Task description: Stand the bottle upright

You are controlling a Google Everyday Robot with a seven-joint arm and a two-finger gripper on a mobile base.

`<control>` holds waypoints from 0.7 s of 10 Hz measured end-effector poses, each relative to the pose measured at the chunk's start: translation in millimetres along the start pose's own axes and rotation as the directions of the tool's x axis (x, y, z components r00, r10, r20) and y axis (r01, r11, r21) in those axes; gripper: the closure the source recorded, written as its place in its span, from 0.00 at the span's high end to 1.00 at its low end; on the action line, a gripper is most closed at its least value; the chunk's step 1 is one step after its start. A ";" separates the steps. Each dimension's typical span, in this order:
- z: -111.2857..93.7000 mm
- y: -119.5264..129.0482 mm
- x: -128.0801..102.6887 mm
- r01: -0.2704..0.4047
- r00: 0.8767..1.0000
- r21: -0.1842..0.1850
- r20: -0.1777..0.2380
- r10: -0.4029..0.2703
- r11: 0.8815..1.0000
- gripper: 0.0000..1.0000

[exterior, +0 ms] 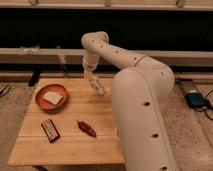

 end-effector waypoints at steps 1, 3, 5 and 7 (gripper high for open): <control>-2.0 -0.5 2.2 -0.015 1.000 0.005 0.015 0.014 1.000 0.00; -5.6 -1.6 9.1 -0.046 0.998 0.016 0.041 0.046 0.999 0.00; -9.9 -3.6 18.6 -0.083 0.994 0.032 0.076 0.081 0.996 0.00; -13.6 -5.1 27.5 -0.115 0.987 0.050 0.115 0.109 0.992 0.00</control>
